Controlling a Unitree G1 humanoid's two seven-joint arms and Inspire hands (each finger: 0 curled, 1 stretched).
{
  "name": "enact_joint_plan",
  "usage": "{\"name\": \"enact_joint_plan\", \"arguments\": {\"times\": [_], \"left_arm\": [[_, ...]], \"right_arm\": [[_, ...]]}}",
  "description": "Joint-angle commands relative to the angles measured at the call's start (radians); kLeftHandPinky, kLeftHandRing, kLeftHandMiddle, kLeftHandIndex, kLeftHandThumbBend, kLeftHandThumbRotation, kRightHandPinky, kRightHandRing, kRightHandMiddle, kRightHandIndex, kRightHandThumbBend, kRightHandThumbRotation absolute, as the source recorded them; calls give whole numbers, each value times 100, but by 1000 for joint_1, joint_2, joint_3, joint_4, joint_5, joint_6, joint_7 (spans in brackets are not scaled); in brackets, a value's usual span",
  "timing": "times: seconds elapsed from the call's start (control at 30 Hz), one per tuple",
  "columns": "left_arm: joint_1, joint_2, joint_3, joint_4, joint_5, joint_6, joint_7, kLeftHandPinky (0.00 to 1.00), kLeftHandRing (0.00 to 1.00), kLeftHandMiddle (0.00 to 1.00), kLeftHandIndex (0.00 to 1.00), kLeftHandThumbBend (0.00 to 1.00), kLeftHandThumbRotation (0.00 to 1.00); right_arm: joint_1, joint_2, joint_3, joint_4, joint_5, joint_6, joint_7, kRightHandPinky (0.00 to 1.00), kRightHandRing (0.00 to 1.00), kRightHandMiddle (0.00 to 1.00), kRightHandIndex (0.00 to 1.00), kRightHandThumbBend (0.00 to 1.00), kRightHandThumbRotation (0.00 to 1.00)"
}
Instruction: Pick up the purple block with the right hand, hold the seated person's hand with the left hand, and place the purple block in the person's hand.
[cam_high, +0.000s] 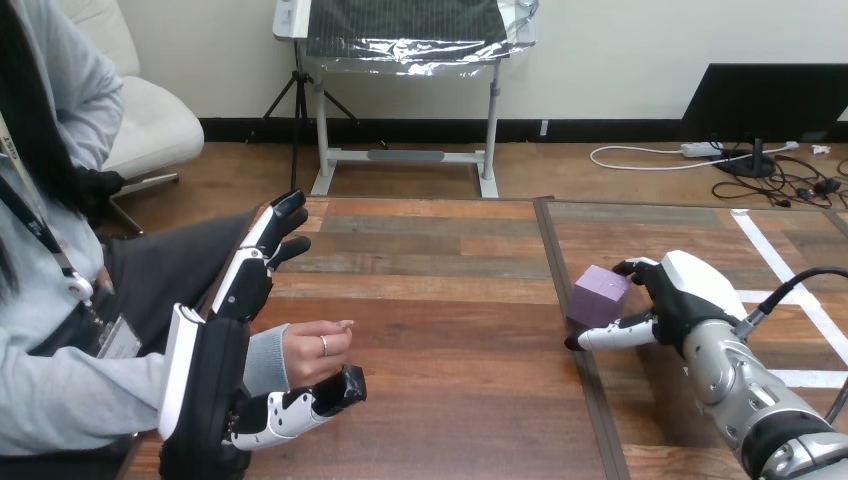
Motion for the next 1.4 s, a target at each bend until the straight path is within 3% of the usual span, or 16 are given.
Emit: {"name": "enact_joint_plan", "arguments": {"times": [0.0, 0.4, 0.8, 1.37], "left_arm": [[-55, 6, -2, -6, -10, -6, 4, 83, 90, 92, 90, 100, 70], [-50, 13, 1, -13, -14, 0, 2, 83, 91, 92, 90, 100, 70], [-55, 23, 2, -2, -16, -3, 1, 83, 91, 93, 90, 100, 70], [-58, 14, -9, 0, -30, 7, -1, 83, 90, 92, 90, 100, 69]], "right_arm": [[-105, 16, 12, -31, -12, -3, -22, 82, 89, 90, 89, 100, 37], [-110, 16, 11, -29, -14, -6, -27, 85, 91, 92, 90, 100, 39], [-124, 15, 8, -30, -6, 10, 0, 85, 92, 93, 92, 100, 41], [-122, 1, 14, -29, -10, -8, -4, 85, 94, 95, 94, 100, 45]]}}
